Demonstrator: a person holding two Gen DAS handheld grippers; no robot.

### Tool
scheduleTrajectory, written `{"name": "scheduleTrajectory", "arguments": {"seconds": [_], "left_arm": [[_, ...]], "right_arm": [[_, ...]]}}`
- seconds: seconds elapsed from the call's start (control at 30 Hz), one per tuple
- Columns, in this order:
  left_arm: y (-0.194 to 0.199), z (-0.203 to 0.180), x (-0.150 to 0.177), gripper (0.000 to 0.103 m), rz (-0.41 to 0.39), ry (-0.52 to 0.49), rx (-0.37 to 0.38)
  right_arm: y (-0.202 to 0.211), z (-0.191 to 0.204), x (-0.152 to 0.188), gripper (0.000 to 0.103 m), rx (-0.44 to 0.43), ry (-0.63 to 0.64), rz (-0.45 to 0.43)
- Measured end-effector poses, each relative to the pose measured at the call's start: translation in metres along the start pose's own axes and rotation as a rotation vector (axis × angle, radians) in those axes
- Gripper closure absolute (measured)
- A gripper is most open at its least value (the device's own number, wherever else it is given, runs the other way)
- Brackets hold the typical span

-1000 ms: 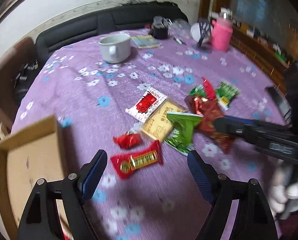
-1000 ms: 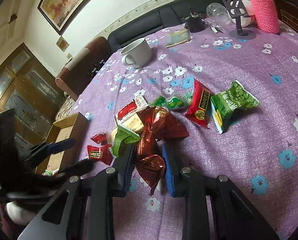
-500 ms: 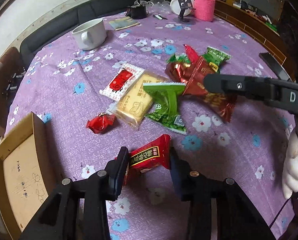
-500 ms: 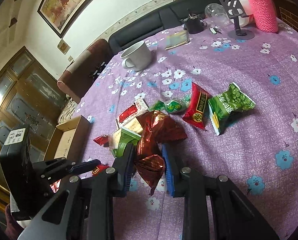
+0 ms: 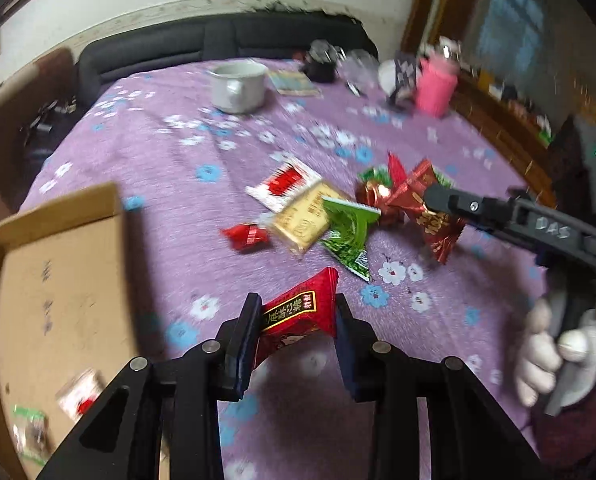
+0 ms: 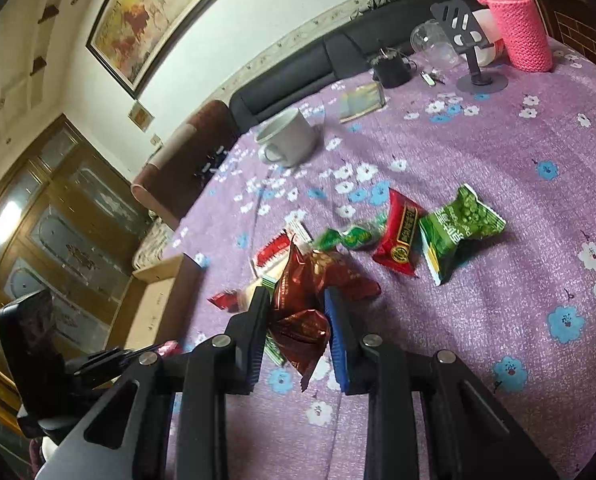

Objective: Organize snacks
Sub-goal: 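Release both snacks into the cardboard tray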

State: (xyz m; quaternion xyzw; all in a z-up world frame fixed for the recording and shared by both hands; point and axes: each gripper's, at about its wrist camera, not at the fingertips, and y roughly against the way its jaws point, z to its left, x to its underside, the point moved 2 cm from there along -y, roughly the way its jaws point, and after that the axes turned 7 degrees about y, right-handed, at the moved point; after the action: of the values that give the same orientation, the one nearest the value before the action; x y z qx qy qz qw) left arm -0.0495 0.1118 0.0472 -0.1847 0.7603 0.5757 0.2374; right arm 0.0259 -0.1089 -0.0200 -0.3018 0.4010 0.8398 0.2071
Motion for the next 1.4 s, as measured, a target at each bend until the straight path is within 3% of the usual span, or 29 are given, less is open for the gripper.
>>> {"name": "scheduleTrajectory", "arguments": {"seconds": [0.13,0.23,0.37,0.57,0.87,1.07,1.17,1.27,1.4], "left_arm": [[0.037,0.037,0.006,0.066,-0.06,0.094,-0.006],[0.058,0.076,0.009,0.066,-0.101,0.154,-0.072],[0.073,0.131,0.014,0.066,-0.116,0.242,-0.145],[0.07,0.181,0.021,0.066,-0.093,0.312,-0.217],[0.065,0.213,0.025,0.066,-0.074,0.362,-0.239],[0.072,0.219,0.027,0.064,-0.094,0.398,-0.209],[0.08,0.222,0.03,0.054,-0.111,0.418,-0.202],[0.09,0.222,0.031,0.048,-0.14,0.427,-0.192],[0.104,0.214,0.032,0.042,-0.18,0.424,-0.186]], "right_arm": [[0.005,0.008,-0.002,0.076,-0.019,0.004,-0.019],[0.01,0.028,-0.004,0.076,-0.036,0.037,-0.024],[-0.001,0.077,-0.002,0.076,-0.09,0.116,0.031],[-0.05,0.153,0.007,0.076,-0.165,0.22,0.16],[-0.12,0.228,0.032,0.076,-0.178,0.332,0.301],[-0.154,0.244,0.048,0.075,-0.185,0.328,0.365],[-0.163,0.249,0.051,0.073,-0.179,0.342,0.362],[-0.158,0.25,0.05,0.058,-0.178,0.347,0.344],[-0.139,0.246,0.04,0.056,-0.174,0.346,0.298]]}}
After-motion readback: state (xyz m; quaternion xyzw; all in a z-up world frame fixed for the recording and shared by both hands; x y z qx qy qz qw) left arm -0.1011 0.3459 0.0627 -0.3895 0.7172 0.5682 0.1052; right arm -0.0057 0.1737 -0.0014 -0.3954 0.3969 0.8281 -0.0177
